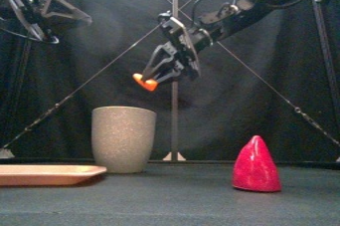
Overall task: Pick the tangerine then place it in the grey bowl
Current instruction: Drop tangerine in the grey bowl and return to neutral
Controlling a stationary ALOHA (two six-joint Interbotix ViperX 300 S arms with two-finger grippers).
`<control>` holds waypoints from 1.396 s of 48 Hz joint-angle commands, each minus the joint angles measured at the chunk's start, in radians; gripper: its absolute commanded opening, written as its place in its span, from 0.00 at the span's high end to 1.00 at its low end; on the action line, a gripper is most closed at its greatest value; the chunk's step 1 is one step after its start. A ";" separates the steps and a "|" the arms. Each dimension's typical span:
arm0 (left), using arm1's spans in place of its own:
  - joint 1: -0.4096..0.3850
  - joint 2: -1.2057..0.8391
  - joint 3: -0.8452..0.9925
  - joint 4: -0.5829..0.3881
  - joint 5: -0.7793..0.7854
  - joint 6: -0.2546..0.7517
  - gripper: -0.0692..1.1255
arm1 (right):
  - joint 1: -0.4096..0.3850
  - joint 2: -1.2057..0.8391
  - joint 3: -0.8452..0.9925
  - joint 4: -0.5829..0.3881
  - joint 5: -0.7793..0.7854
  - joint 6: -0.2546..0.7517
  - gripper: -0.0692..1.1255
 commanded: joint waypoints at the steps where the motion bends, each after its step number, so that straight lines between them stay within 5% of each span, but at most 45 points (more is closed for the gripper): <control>1: 0.003 0.003 -0.009 -0.012 -0.011 -0.002 0.87 | -0.005 0.034 -0.067 -0.005 -0.009 0.000 0.39; 16: 0.003 0.003 0.002 -0.046 -0.011 -0.002 0.87 | -0.006 0.077 -0.104 -0.020 -0.006 0.000 0.16; 27: 0.003 0.003 0.002 -0.046 -0.011 -0.002 0.87 | -0.006 0.071 -0.101 -0.026 -0.011 -0.012 0.16; 43: 0.003 0.003 0.005 -0.046 -0.011 0.000 0.87 | 0.017 -0.057 0.037 -0.172 -0.037 -0.008 0.16; 67: 0.003 0.003 0.009 -0.046 -0.011 0.002 0.87 | 0.084 -0.500 0.618 -0.291 -0.632 -0.003 0.16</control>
